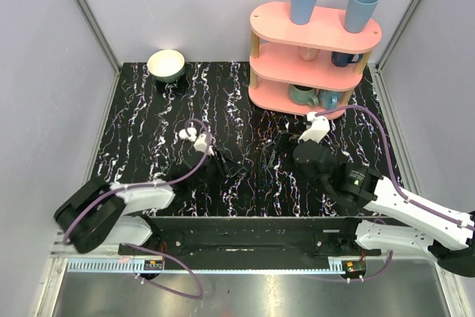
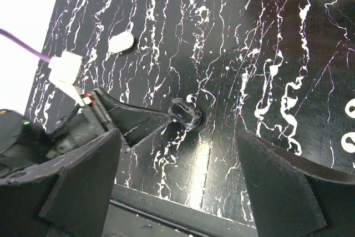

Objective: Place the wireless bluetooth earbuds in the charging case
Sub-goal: Place the charging case with the earbuds at the center of the board, then pick up the charging case from the center of the board, then pass from the right arm to the left, then open the charging case.

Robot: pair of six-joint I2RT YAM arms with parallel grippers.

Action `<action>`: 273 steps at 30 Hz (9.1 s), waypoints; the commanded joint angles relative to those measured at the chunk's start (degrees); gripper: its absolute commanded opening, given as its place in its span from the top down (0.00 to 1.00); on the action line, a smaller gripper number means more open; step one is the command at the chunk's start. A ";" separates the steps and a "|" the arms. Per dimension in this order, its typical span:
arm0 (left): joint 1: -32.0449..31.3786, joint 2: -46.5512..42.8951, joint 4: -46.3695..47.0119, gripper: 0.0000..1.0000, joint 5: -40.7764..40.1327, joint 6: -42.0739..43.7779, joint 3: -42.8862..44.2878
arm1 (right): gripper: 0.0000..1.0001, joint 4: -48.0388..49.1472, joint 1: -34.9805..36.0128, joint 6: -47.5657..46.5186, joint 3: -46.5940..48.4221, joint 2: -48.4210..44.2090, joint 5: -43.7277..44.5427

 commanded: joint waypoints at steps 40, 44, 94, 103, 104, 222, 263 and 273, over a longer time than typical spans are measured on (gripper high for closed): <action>0.72 -60.11 -58.33 0.01 -33.43 32.91 17.10 | 0.04 20.13 -21.76 -51.22 47.34 72.50 -74.20; 0.72 -60.73 -58.51 0.01 -33.17 32.99 17.28 | 0.04 16.53 -21.77 -52.01 54.47 78.39 -76.60; 0.72 -59.85 -54.56 0.01 -29.12 33.69 14.73 | 0.23 -2.99 -11.48 -62.29 84.28 100.90 -57.89; 0.72 -59.76 -54.47 0.01 -29.39 33.61 14.64 | 0.18 -3.43 -10.08 -65.54 85.60 102.13 -51.73; 0.72 -59.76 -54.47 0.01 -29.39 33.61 14.73 | 0.17 -3.51 -10.08 -65.98 86.30 102.39 -51.20; 0.72 -22.67 0.47 0.45 21.59 14.89 10.68 | 0.86 38.85 0.65 -79.78 -15.65 -0.87 -30.19; 0.64 -36.37 13.82 1.00 16.16 35.42 -2.31 | 0.29 32.18 0.65 -60.99 -7.31 -3.77 -29.40; 0.46 -43.68 38.76 1.00 15.44 48.19 -15.41 | 0.26 29.18 0.73 -37.43 -2.03 -1.93 -34.68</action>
